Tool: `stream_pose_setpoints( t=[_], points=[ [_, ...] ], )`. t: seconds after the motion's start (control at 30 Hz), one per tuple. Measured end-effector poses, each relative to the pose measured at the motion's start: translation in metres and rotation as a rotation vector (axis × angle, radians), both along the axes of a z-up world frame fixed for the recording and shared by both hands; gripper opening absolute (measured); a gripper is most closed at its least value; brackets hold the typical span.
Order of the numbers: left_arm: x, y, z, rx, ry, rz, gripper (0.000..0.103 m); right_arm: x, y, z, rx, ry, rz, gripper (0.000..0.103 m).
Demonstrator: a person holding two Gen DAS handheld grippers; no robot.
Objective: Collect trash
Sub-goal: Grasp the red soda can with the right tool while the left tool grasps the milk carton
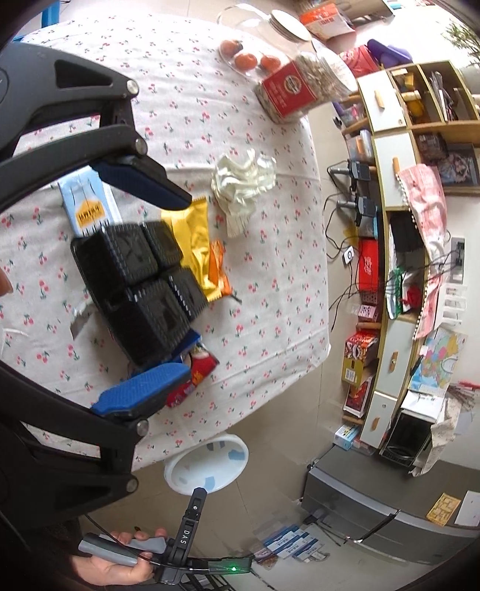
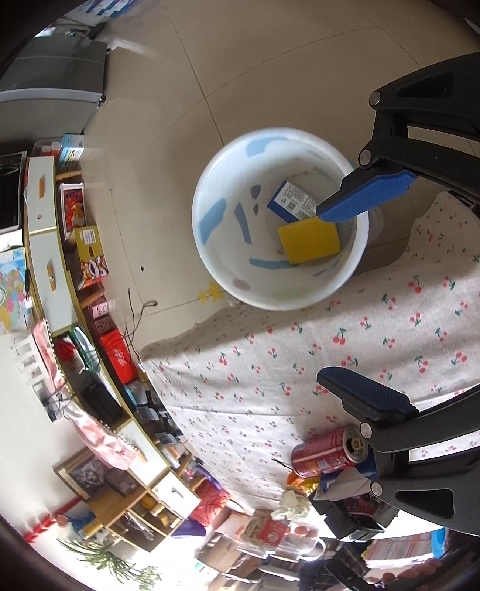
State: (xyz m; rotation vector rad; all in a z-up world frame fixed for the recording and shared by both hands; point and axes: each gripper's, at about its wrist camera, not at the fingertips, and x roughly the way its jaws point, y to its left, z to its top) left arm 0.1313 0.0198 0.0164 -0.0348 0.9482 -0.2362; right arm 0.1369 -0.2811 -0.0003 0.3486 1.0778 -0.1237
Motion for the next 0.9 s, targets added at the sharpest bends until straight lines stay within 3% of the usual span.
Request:
stream_pose_setpoints(
  t=[0.3,0.47,0.67,0.9],
  points=[
    [-0.006,0.067,-0.024,-0.068,0.057,0.083,0.085,0.014,0.045,-0.008,-0.007,0.034,0.083,0.083],
    [-0.017,0.082,-0.036,-0.083,0.081,0.064,0.085,0.025,0.068,-0.014,-0.015,0.058,0.132,0.083],
    [-0.032,0.089,-0.059,-0.041,0.133,0.017,0.085,0.038,0.100,-0.020,-0.030,0.083,0.192,0.083],
    [-0.042,0.091,-0.066,-0.010,0.140,-0.027,0.085,0.053,0.136,-0.030,-0.025,0.110,0.264,0.083]
  ],
)
